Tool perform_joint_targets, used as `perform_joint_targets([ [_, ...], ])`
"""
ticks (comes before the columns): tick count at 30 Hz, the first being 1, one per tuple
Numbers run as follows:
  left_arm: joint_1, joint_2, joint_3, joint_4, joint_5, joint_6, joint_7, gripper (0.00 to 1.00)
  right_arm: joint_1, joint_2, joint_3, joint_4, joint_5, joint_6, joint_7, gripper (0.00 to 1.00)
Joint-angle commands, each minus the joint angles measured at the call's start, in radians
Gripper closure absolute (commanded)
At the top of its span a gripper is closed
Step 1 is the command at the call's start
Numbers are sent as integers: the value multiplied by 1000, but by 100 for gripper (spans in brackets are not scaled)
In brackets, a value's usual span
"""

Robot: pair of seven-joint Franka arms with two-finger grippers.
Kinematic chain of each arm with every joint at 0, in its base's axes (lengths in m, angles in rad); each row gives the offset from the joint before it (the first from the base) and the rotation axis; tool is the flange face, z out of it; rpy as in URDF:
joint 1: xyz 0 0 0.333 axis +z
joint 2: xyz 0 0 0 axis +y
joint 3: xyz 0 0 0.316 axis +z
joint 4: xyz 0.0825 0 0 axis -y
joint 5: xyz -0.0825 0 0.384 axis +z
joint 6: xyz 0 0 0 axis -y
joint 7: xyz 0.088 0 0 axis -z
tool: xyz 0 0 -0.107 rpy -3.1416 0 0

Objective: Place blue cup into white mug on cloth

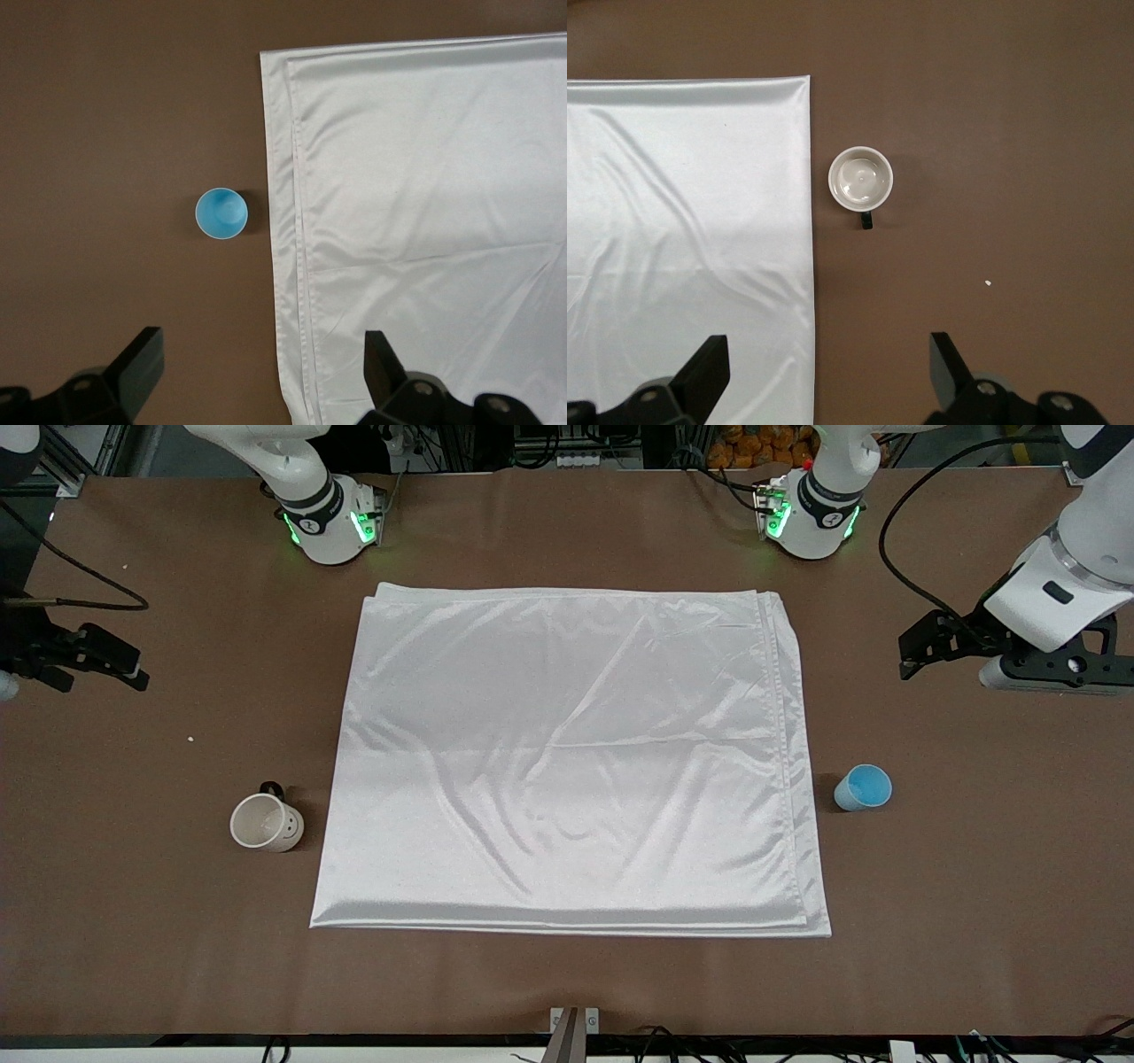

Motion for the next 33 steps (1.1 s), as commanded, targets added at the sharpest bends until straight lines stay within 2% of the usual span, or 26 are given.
perform_joint_targets([
  [1,15,-5,-16,4,11,-14,-10,0,11,2,-6,27,0,-23,9,0],
  [16,13,4,-16,-7,18,-13,1,0,12,2,-6,38,-2,-47,9,0],
  [24,13,59,-12,-15,17,9,1,0,15,2,-6,38,-22,-72,8,0],
  [33,16,101,-4,-152,20,191,4,0,15,5,-6,33,-23,-75,8,0],
])
